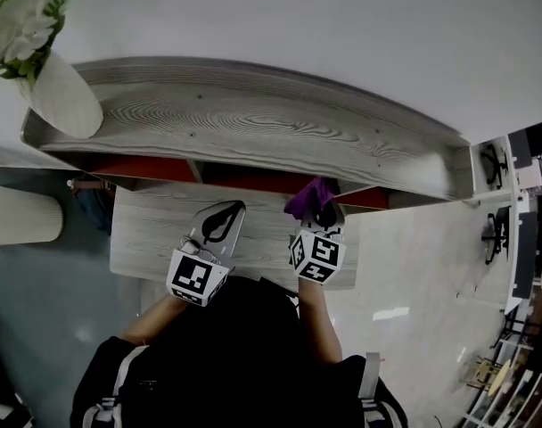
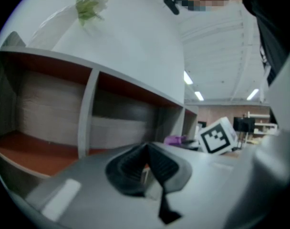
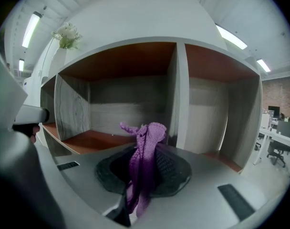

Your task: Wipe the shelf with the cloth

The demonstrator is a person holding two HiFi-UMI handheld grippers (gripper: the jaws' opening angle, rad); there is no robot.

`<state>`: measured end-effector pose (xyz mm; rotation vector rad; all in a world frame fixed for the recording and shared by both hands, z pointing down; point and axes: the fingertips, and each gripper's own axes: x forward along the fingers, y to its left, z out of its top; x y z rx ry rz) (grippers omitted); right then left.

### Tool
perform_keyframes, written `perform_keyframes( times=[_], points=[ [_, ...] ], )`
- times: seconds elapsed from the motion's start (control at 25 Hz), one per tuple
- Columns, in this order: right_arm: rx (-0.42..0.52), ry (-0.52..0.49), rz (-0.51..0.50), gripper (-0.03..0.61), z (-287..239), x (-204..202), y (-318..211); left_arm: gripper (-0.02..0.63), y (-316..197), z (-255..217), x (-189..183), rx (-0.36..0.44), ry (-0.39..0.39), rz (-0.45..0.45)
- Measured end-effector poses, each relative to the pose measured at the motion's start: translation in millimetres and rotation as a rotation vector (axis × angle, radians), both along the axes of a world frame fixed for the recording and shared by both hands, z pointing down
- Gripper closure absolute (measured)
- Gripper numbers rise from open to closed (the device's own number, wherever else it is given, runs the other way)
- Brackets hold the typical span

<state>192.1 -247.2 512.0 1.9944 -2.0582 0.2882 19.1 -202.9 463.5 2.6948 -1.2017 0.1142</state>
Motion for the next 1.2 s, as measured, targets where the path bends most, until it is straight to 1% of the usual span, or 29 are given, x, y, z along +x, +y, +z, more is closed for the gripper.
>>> perform_keyframes(
  times=[0.48, 0.76, 1.2],
  points=[
    [-0.081, 0.051, 0.003, 0.529, 21.9, 3.4, -19.5, 0.611, -10.1, 4.5, 5.9, -0.01, 0.004, 0.014],
    [-0.129, 0.088, -0.021, 0.529, 24.5, -0.9, -26.4, 0.611, -13.8, 2.0, -4.2, 0.007, 0.016, -0.001],
    [-0.156, 0.113, -0.048, 0.529, 26.7, -15.4, -30.9, 0.611, -8.7, 0.0, -17.6, 0.012, 0.018, 0.001]
  ],
)
